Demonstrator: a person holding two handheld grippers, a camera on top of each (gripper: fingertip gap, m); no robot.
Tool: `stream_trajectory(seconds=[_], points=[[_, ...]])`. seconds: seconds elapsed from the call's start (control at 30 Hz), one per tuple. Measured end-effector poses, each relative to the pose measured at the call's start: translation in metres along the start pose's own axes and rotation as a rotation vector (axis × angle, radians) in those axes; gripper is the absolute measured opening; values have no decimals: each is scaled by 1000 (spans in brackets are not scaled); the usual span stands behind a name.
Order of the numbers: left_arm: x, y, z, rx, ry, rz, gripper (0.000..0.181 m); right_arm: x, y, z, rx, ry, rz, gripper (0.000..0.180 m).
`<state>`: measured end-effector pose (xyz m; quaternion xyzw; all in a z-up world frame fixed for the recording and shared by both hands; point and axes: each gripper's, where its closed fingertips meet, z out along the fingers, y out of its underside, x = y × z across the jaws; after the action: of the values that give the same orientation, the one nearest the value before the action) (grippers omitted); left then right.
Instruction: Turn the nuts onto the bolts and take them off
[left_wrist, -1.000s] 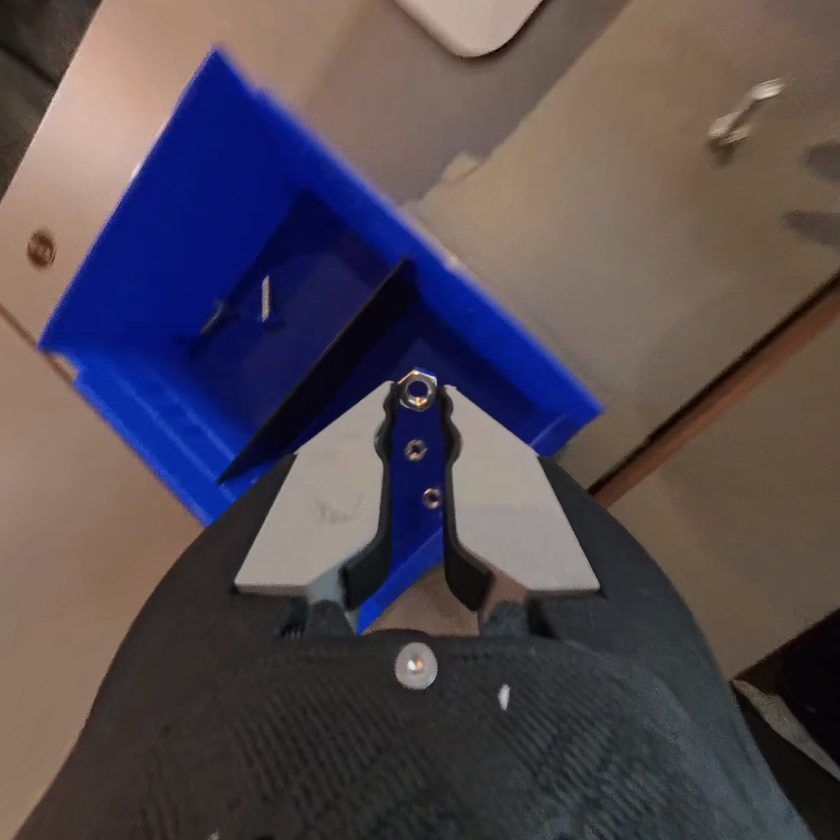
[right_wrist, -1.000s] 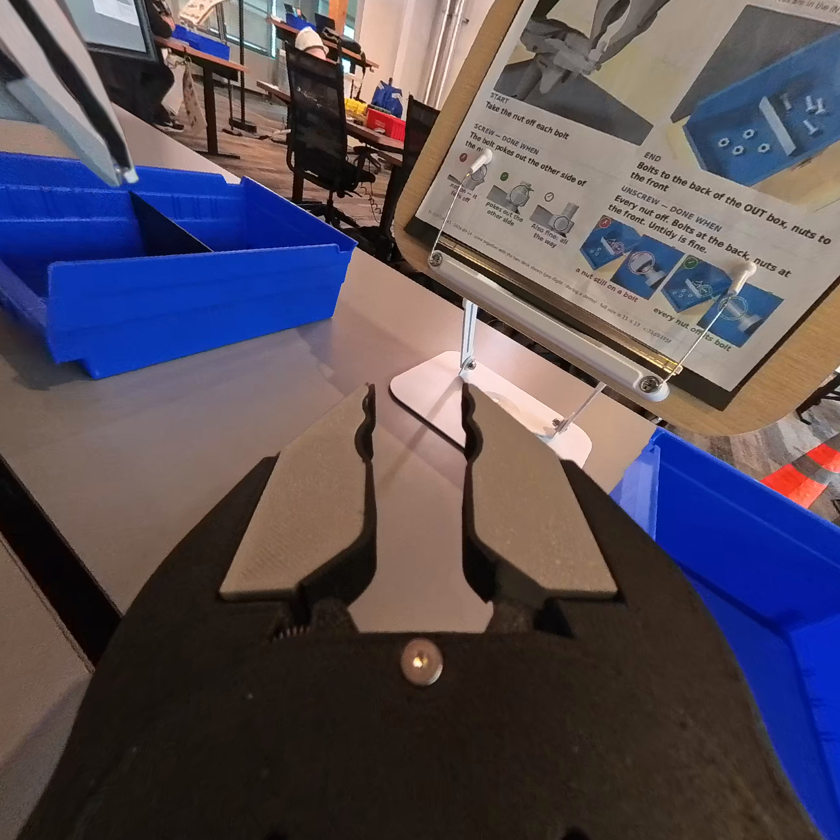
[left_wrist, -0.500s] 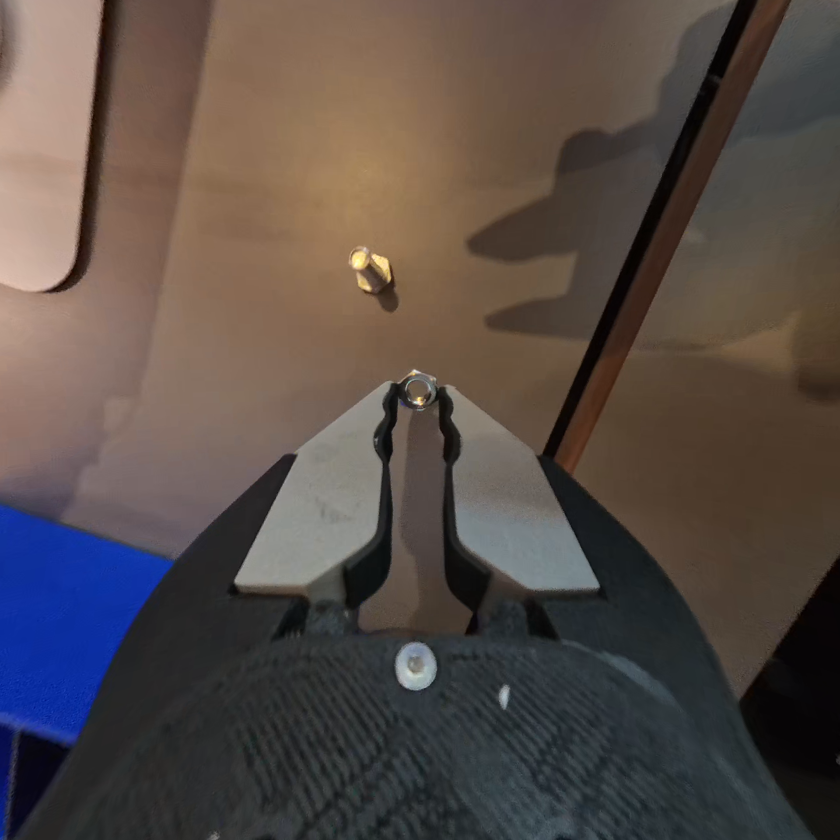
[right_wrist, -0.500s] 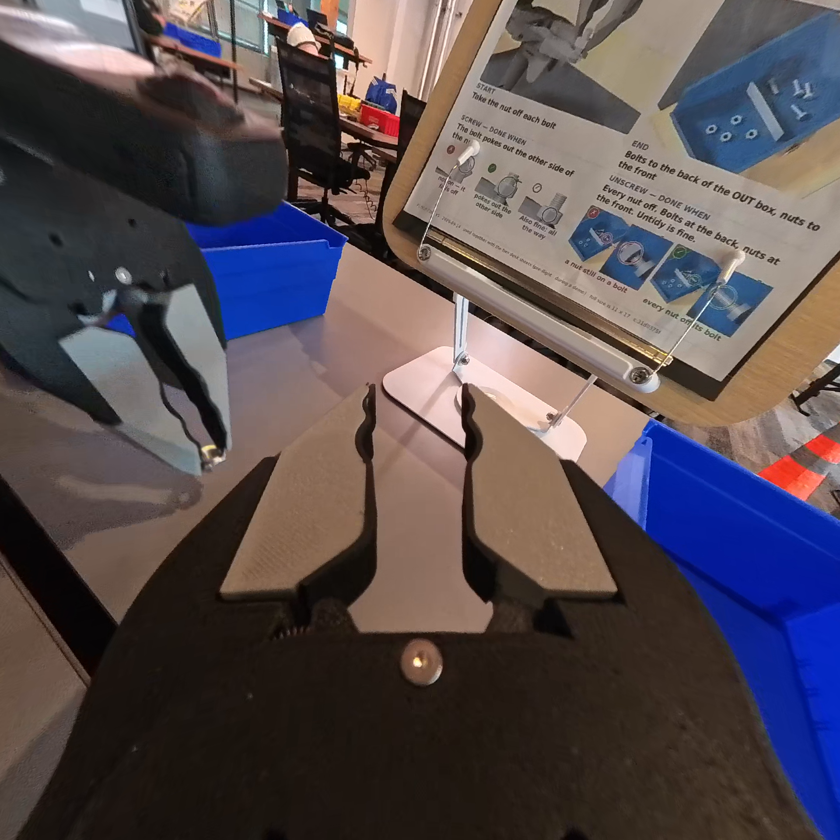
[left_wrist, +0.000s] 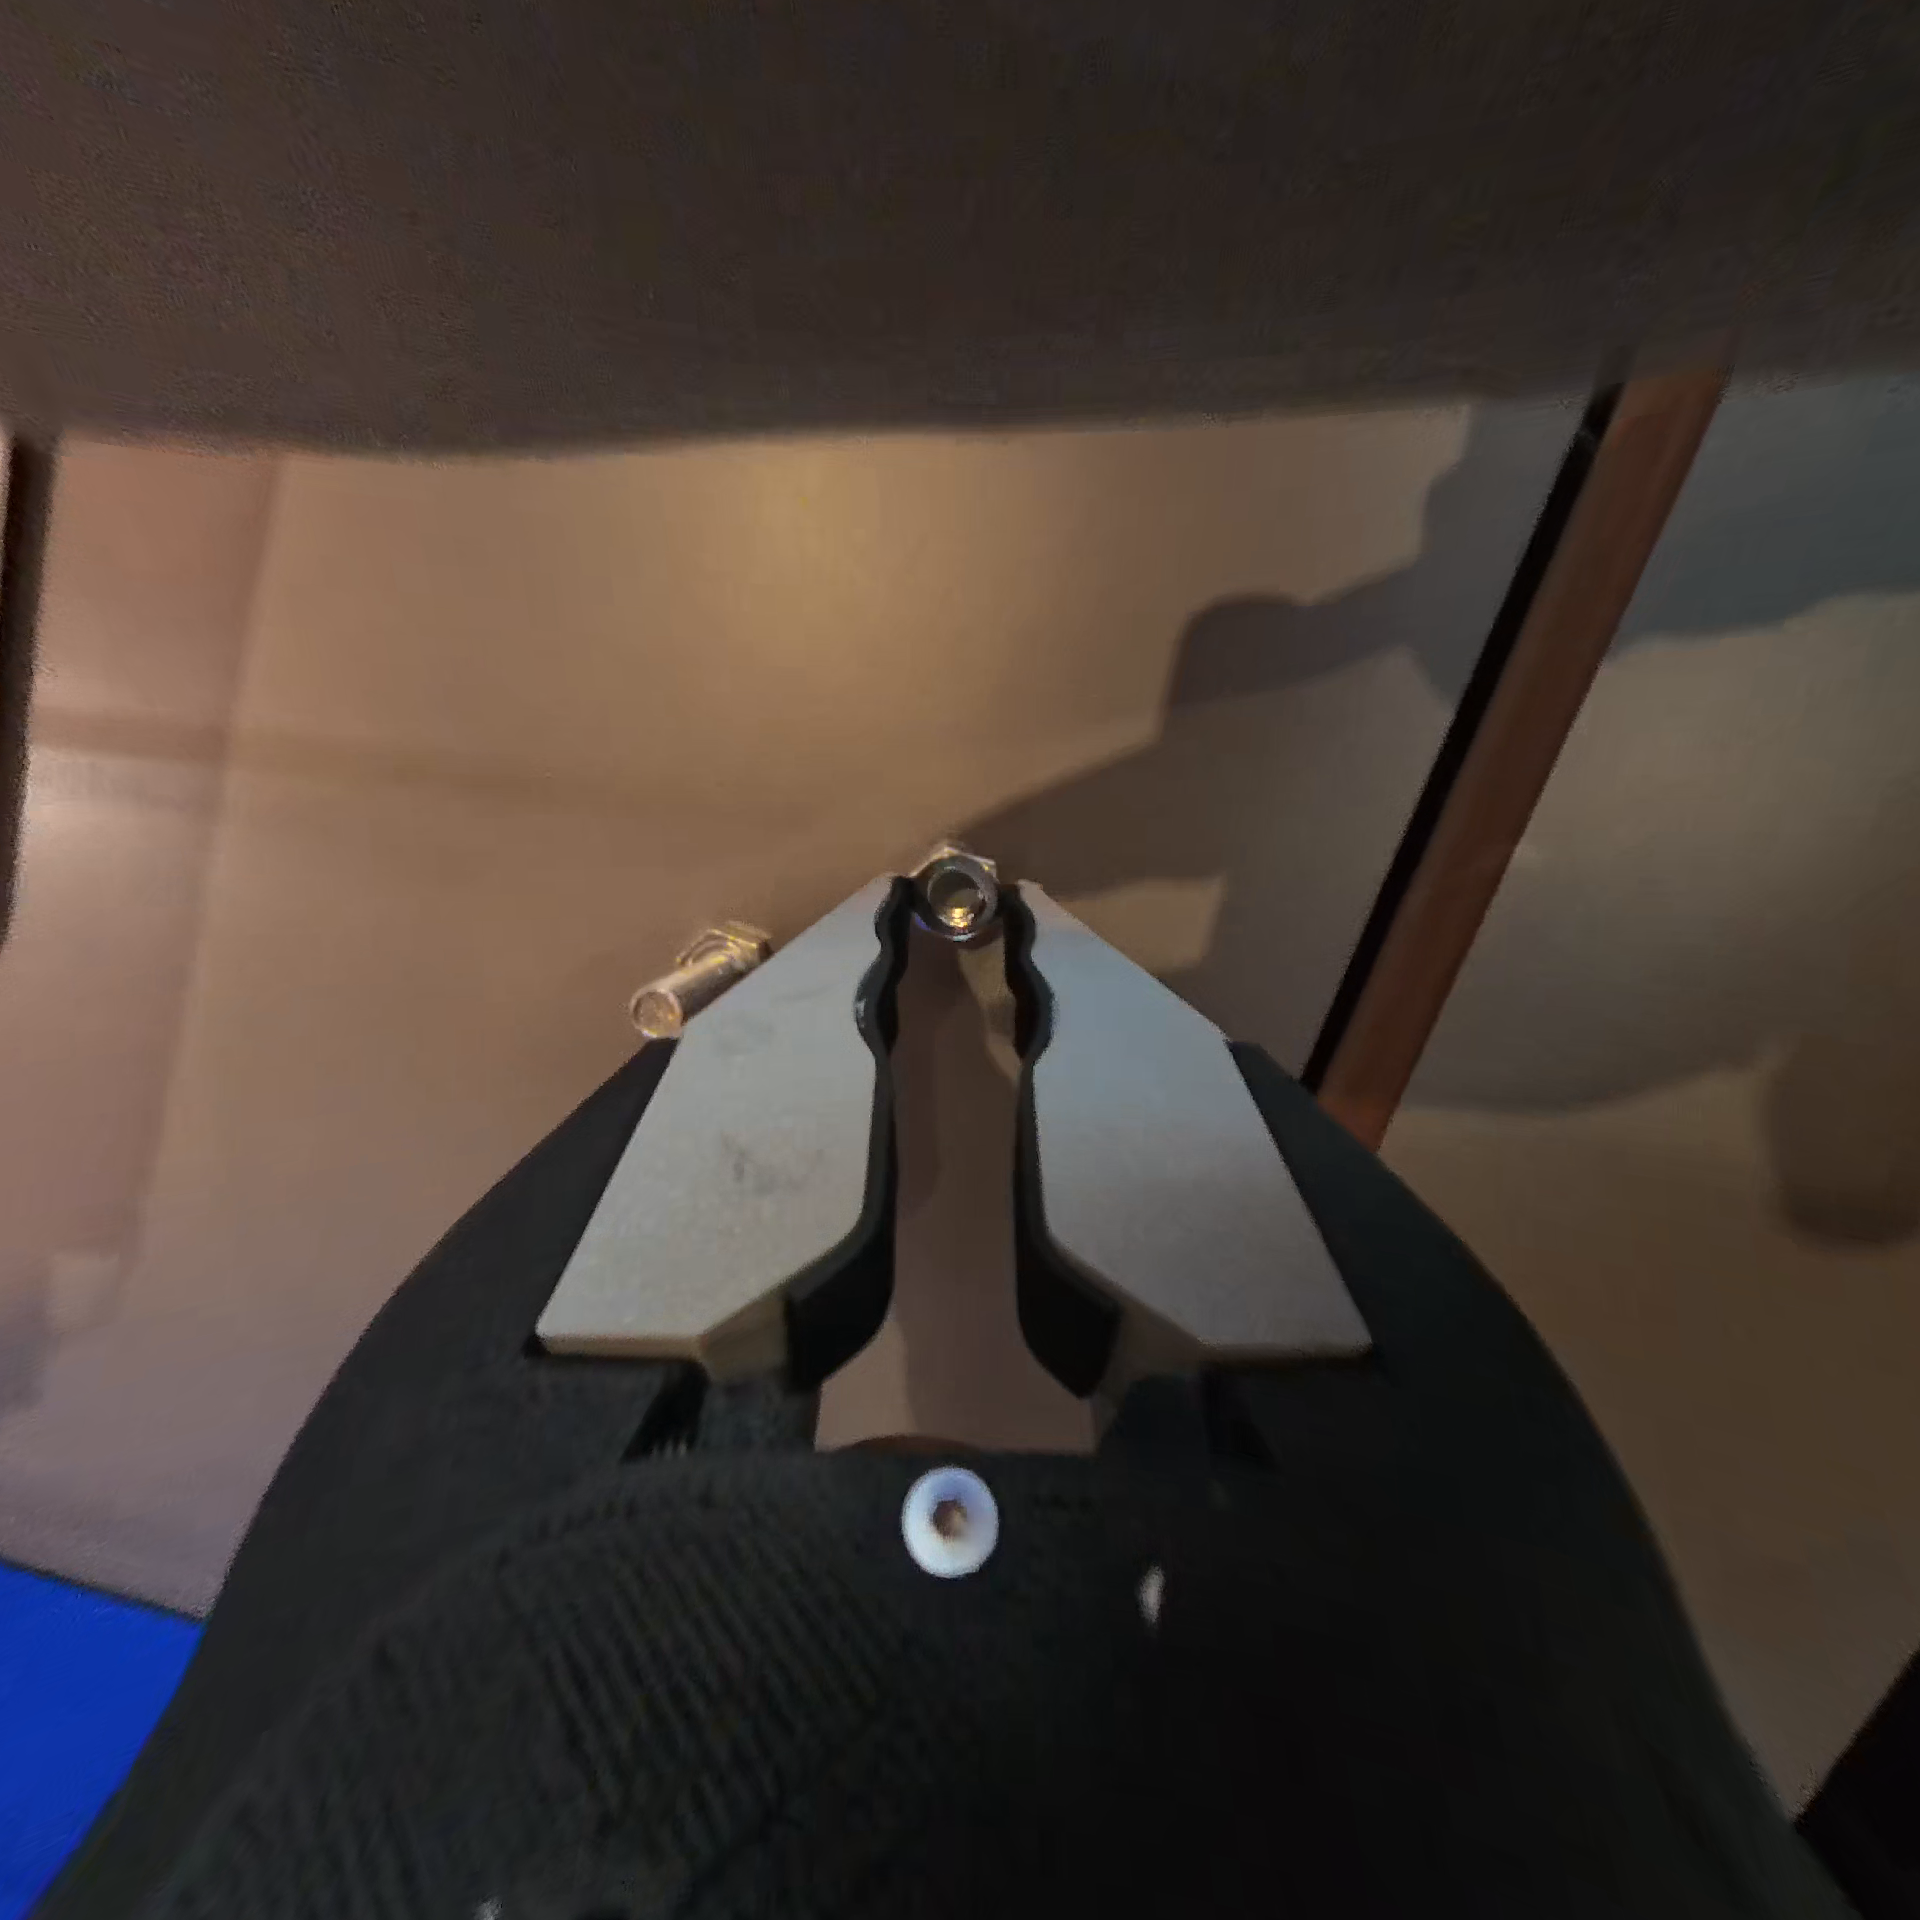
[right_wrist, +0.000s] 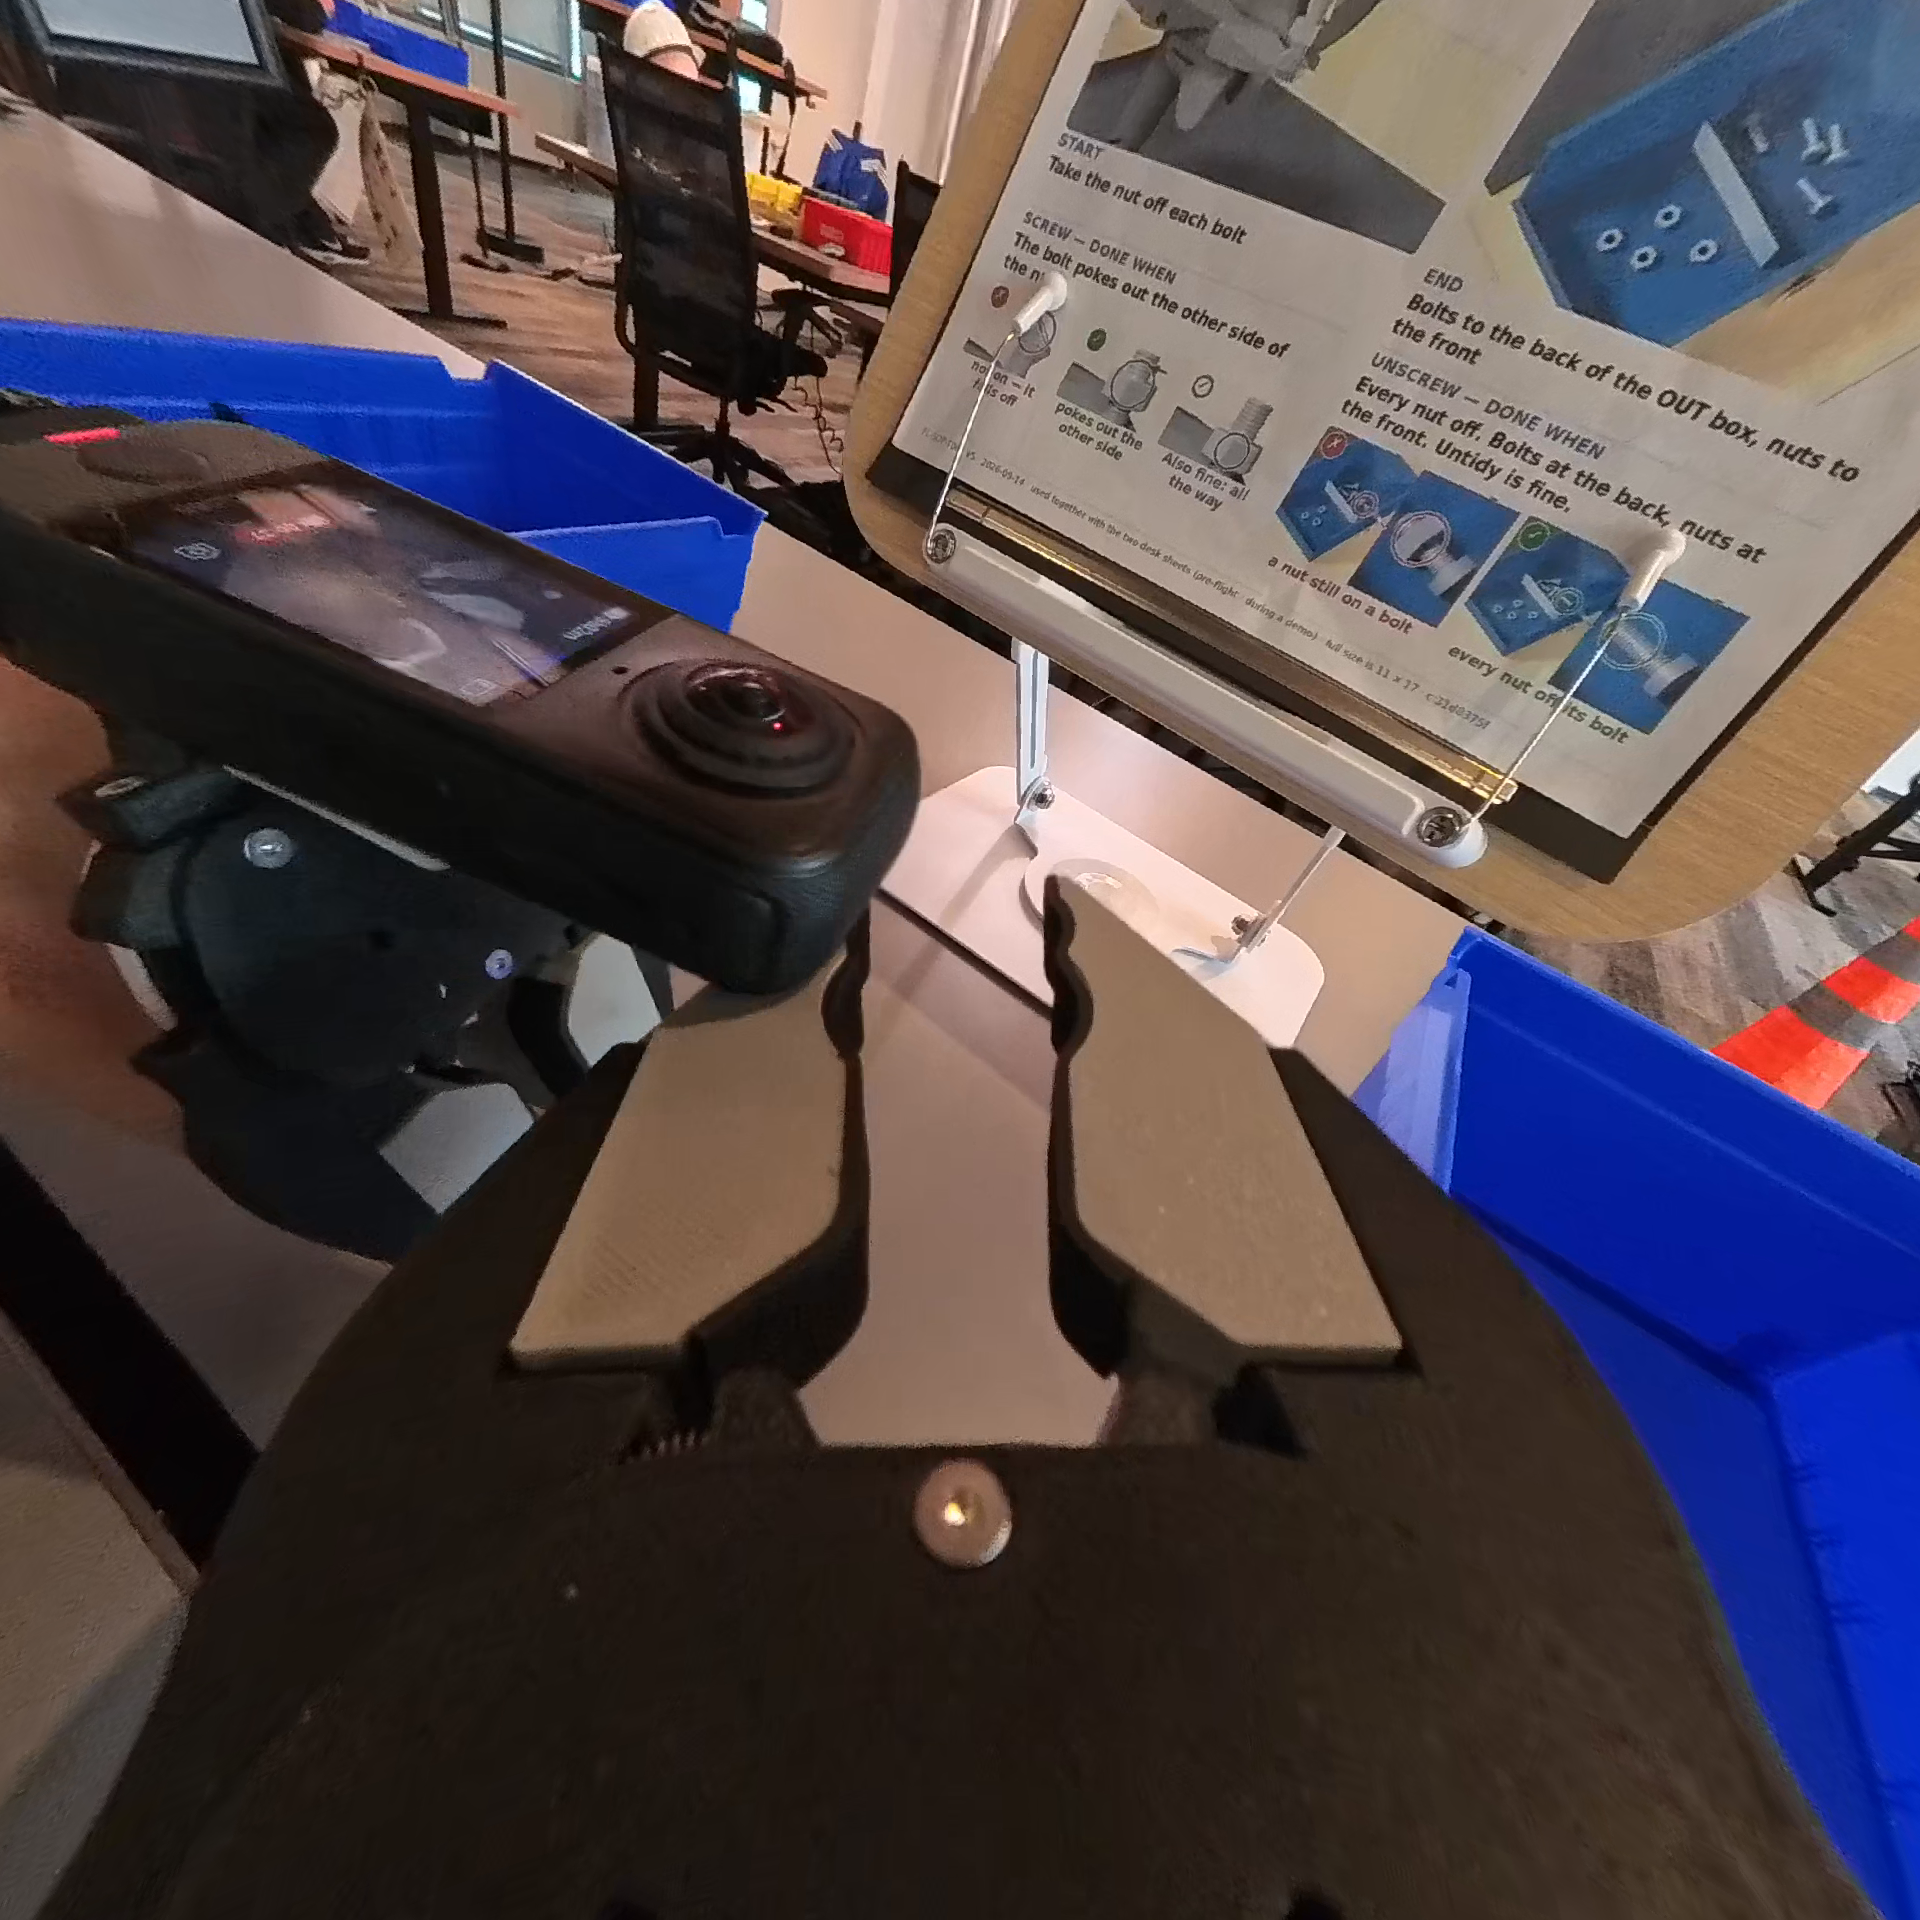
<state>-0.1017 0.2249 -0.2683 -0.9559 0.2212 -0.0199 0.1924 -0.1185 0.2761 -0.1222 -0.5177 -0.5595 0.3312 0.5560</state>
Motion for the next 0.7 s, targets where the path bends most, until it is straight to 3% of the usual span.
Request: stream_trajectory(seconds=[0.03,0.27,0.53,0.7], points=[[0,-1,0,-3,4,-1,15,3,1,0,-2,7,7,32],[-11,0,-11,73,-15,-64,16,24,5,-4,-14,39,94,36],[-14,0,-15,102,-14,-89,35,20,8,-2,-31,25,83,36],[-21,6,-35,166,-57,-112,35,11,14,2,-70,-24,85,36]])
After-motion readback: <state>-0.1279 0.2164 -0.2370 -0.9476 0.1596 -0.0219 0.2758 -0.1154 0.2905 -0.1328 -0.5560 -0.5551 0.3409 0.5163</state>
